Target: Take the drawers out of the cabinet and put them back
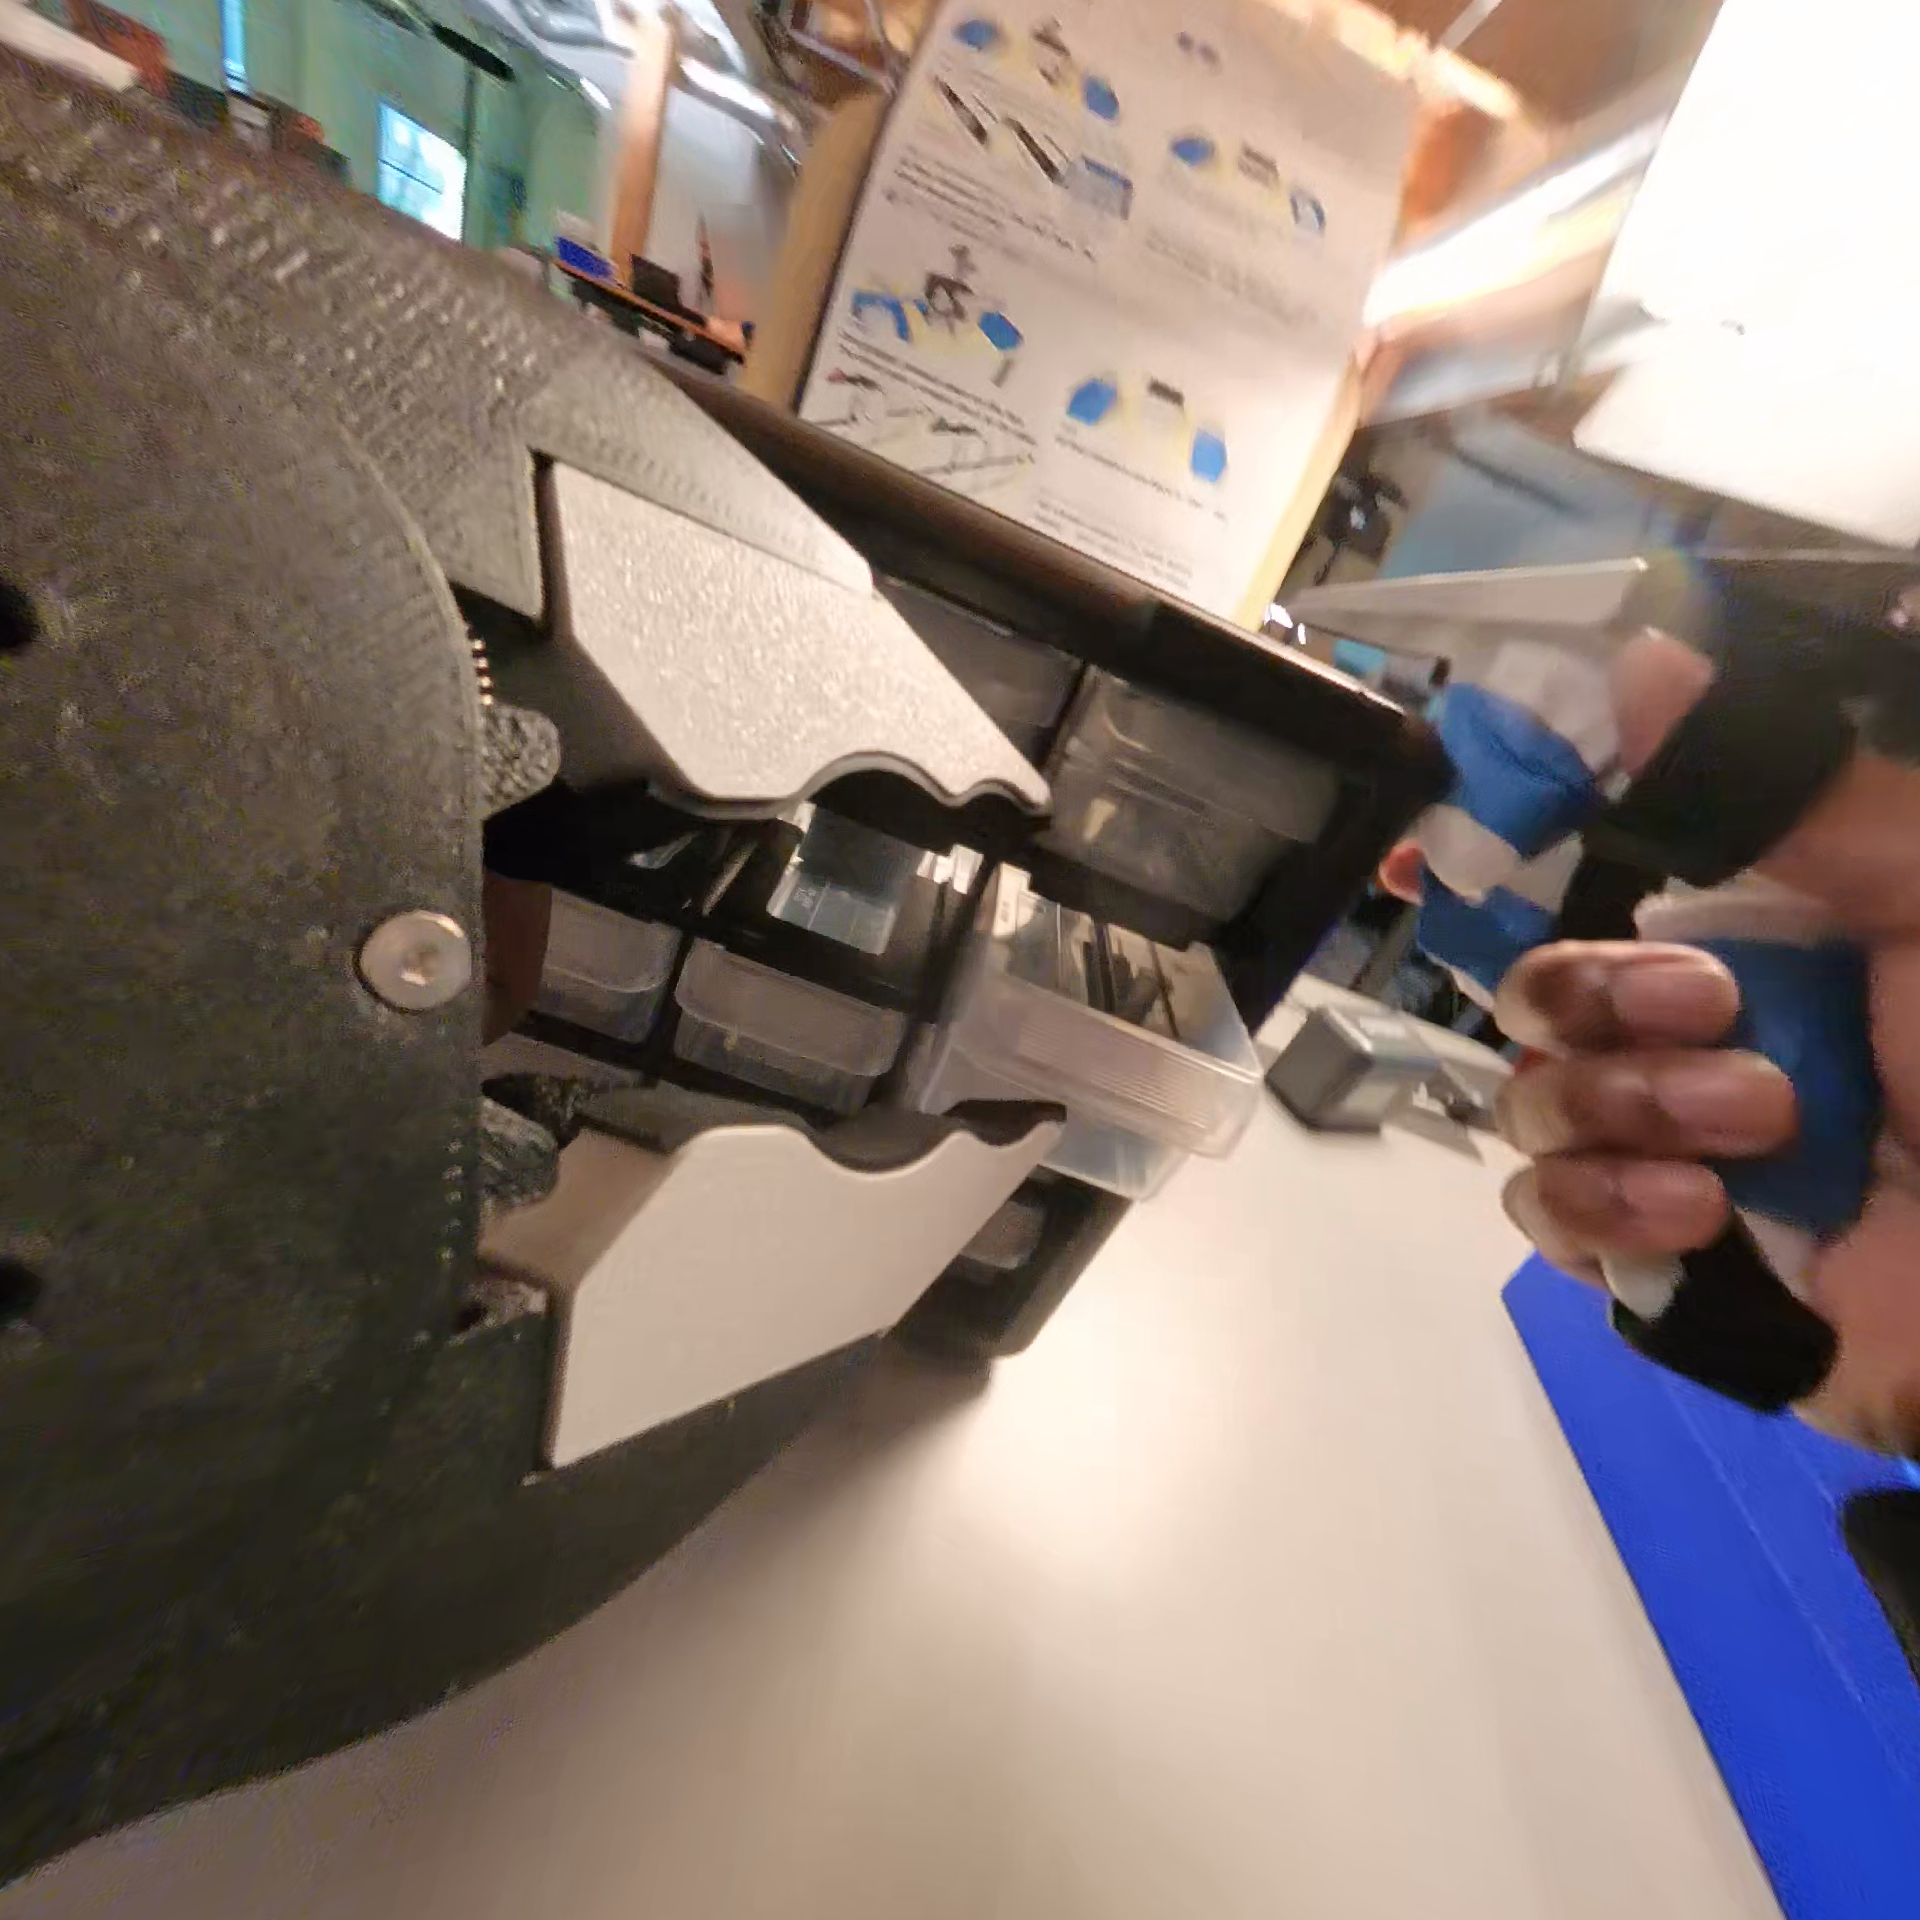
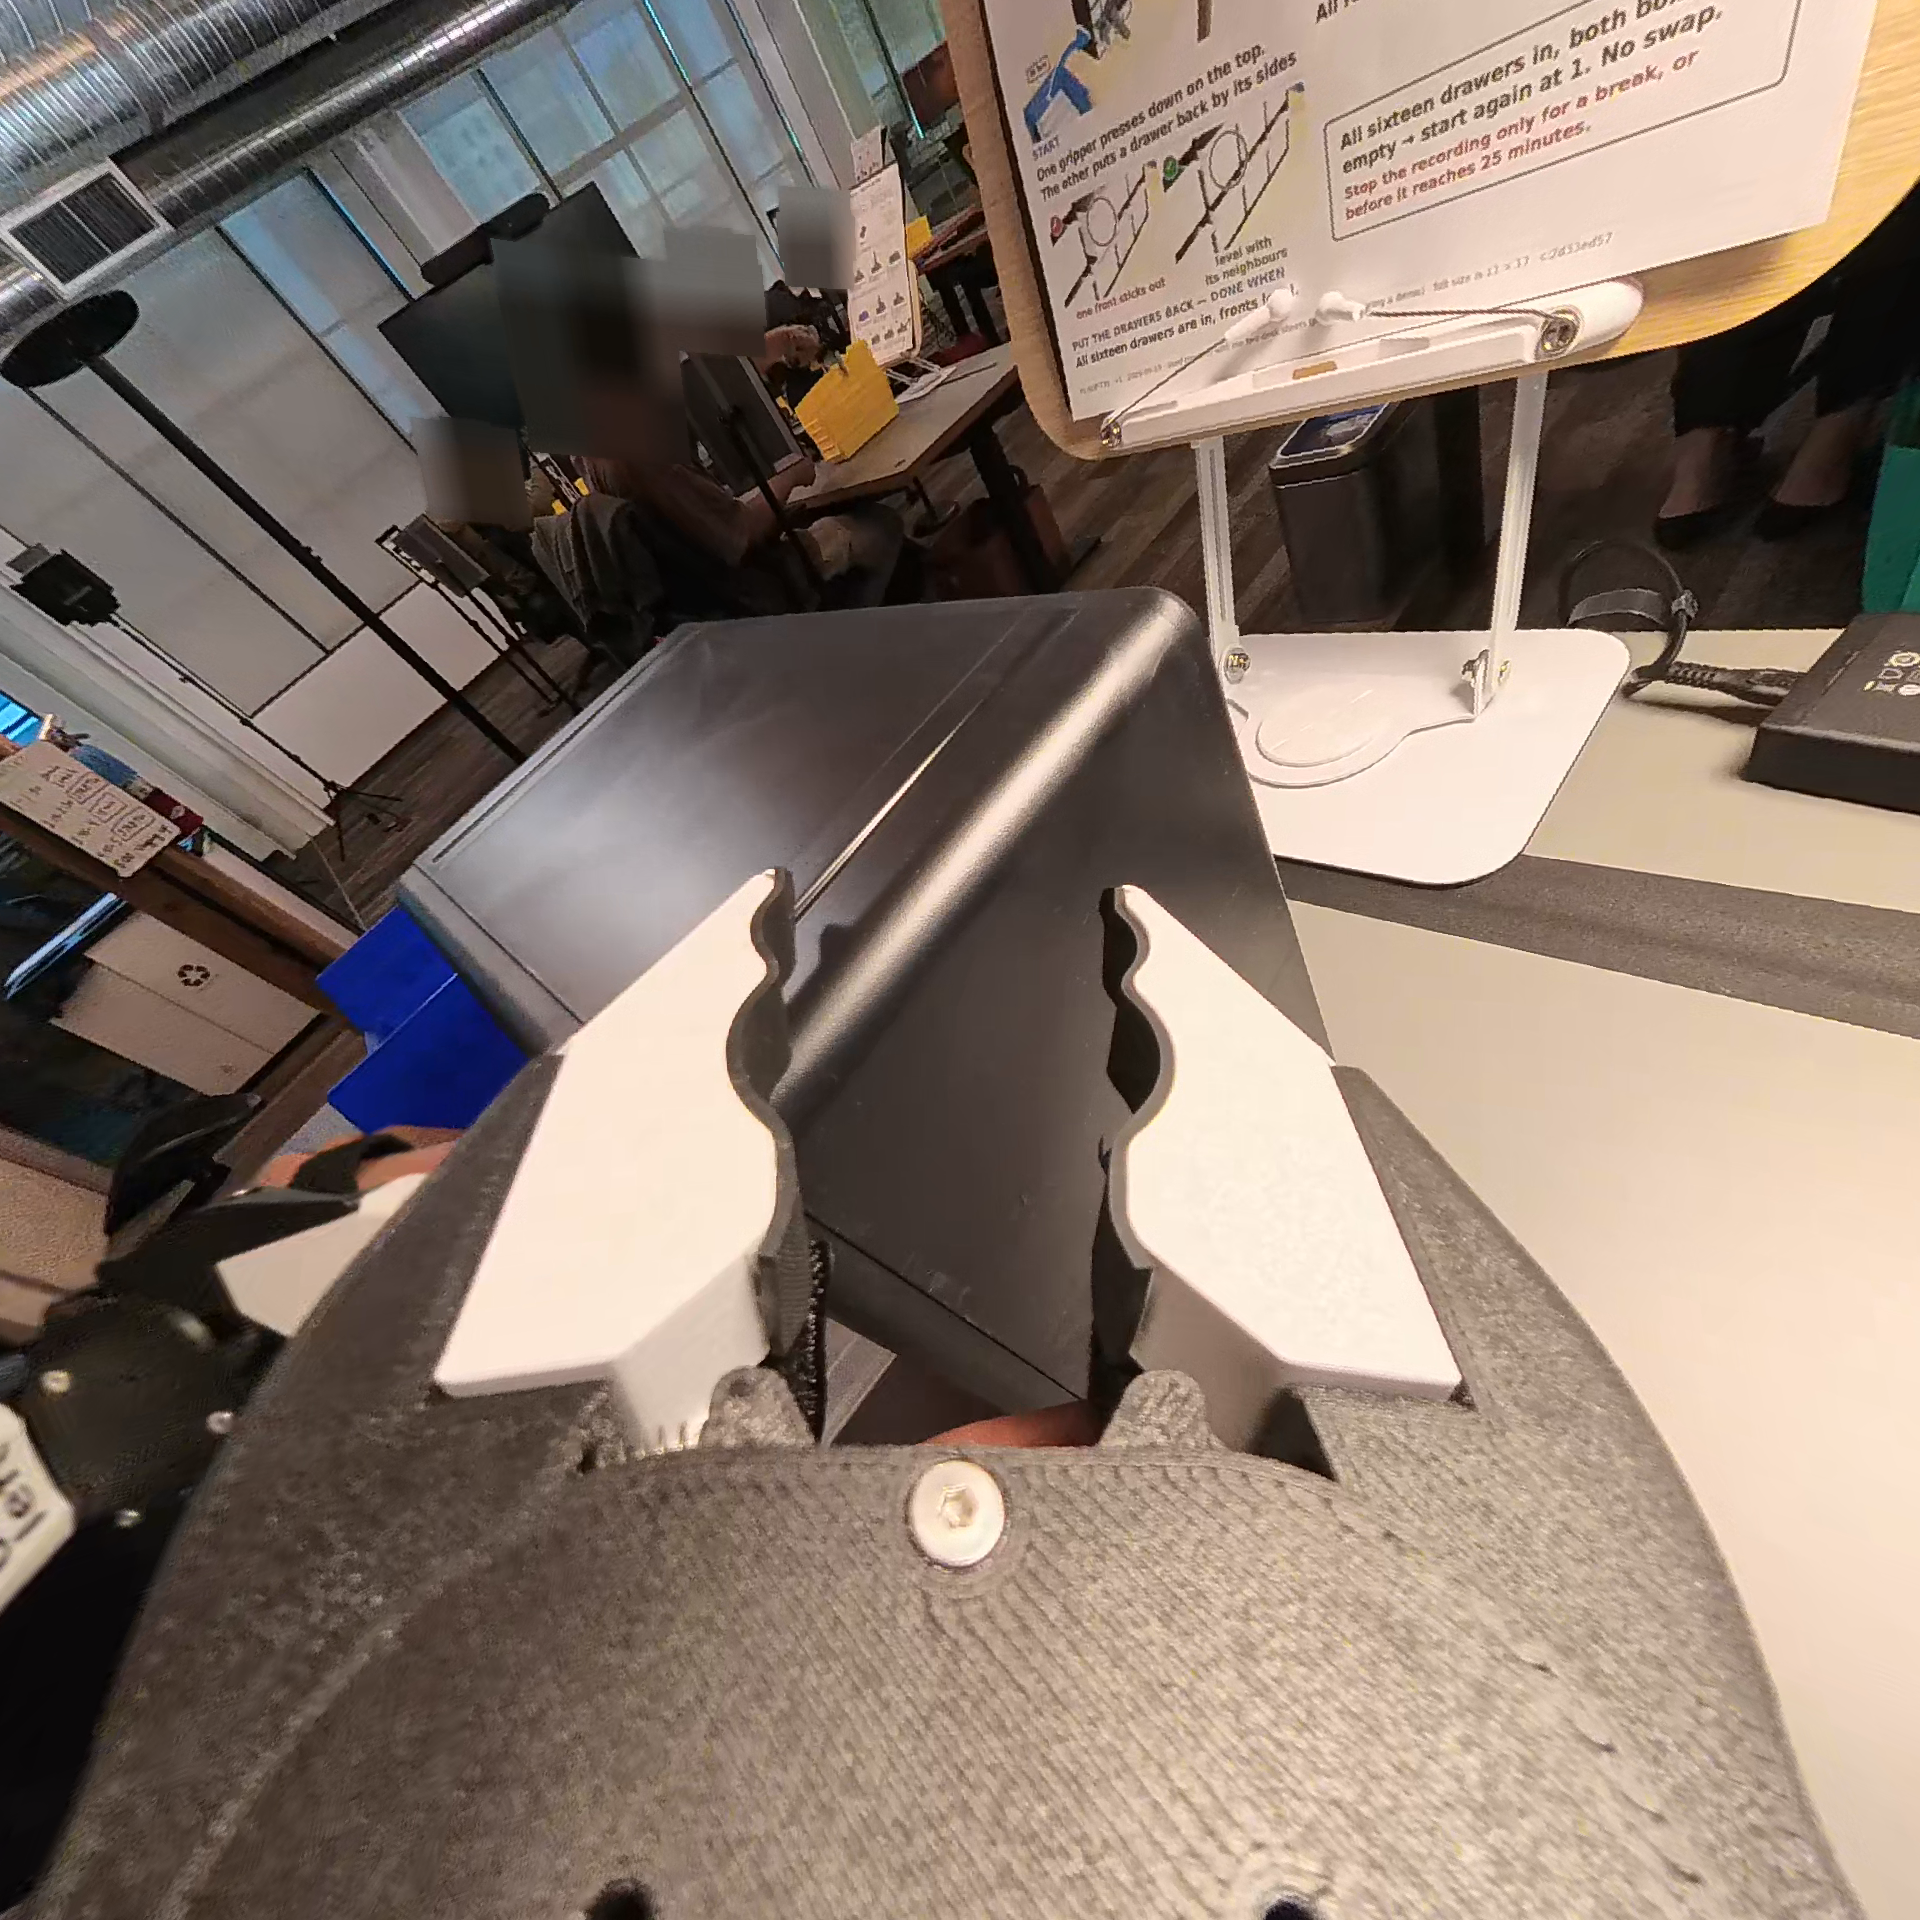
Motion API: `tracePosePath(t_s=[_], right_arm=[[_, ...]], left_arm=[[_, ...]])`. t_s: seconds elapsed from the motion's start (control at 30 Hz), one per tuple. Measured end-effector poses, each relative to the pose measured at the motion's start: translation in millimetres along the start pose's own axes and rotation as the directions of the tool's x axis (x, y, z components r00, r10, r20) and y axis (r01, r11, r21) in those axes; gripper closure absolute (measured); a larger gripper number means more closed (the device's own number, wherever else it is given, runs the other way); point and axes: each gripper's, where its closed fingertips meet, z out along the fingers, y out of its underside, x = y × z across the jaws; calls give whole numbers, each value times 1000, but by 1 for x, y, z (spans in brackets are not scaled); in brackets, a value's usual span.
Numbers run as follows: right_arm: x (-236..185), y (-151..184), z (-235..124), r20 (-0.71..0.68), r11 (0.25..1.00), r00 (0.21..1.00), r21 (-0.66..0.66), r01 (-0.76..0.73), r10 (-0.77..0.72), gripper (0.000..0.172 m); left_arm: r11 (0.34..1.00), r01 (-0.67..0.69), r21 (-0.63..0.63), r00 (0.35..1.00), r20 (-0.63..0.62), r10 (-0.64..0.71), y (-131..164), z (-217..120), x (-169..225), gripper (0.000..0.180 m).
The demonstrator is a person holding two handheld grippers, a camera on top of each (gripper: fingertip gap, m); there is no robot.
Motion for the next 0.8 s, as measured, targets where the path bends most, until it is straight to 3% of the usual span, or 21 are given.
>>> tracePosePath(t_s=[0.13,0.27,0.37,0.57,0.8], right_arm=[[0,0,0,3,1000,1000,1,0,0,110],[-1,0,0,4,1000,1000,-1,8,-8,110],[-1,-1,0,3,1000,1000,0,13,-13,112],[-1,-1,0,3,1000,1000,2,14,-14,112],[-2,-1,0,10,1000,1000,3,16,-16,112]], left_arm=[[994,84,66,991,96,-90,0,-15,9,123],[974,128,185,992,-14,-127,-20,-30,36,157],[988,135,82,991,-22,-133,-8,-9,32,167],[949,316,8,946,-83,-314,5,31,22,155],[909,417,-10,903,-109,-416,22,-13,34,145]])
